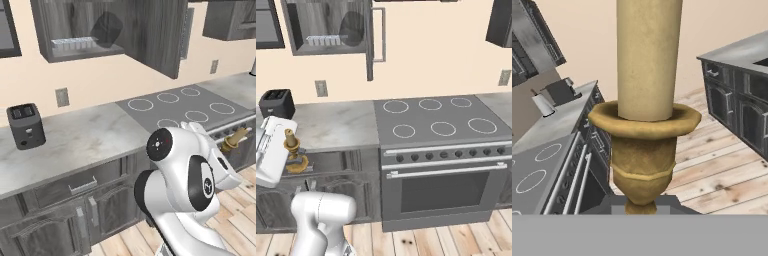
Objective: Pick the candle and jar from the dining table and place them in the open cabinet. Close the cabinet after placing the objects.
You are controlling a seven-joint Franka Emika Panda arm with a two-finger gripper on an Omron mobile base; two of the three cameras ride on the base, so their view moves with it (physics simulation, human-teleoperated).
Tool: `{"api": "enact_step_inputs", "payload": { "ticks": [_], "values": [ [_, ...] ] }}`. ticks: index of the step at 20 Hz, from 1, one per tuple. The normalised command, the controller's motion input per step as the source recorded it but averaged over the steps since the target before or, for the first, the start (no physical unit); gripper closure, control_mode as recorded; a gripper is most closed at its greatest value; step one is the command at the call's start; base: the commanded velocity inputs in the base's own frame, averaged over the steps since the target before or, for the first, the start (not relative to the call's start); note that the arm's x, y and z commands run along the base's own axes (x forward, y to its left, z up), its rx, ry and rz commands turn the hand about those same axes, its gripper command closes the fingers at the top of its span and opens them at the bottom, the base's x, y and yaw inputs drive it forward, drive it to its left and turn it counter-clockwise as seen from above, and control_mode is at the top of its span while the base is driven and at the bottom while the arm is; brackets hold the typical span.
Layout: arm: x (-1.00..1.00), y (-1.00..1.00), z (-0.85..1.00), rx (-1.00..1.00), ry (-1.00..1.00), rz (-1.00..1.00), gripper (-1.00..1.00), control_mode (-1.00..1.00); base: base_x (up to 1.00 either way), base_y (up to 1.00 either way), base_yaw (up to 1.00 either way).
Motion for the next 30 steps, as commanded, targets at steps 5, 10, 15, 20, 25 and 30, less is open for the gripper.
{"api": "enact_step_inputs", "payload": {
  "ticks": [5,10,15,20,25,30],
  "values": [
    [0.0,0.0,0.0,0.0,0.0,0.0,1.0,1.0,0.41,0.0,0.13],
    [0.0,0.0,0.0,0.0,0.0,0.0,1.0,1.0,0.39,0.0,0.12],
    [0.0,0.0,0.0,0.0,0.0,0.0,1.0,1.0,0.38,0.0,0.12],
    [0.0,0.0,0.0,0.0,0.0,0.0,1.0,1.0,0.35,0.0,0.12],
    [0.0,0.0,0.0,0.0,0.0,0.0,1.0,1.0,0.3,0.0,0.11],
    [0.0,0.0,0.0,0.0,0.0,0.0,1.0,1.0,0.26,0.0,0.1]
  ]
}}
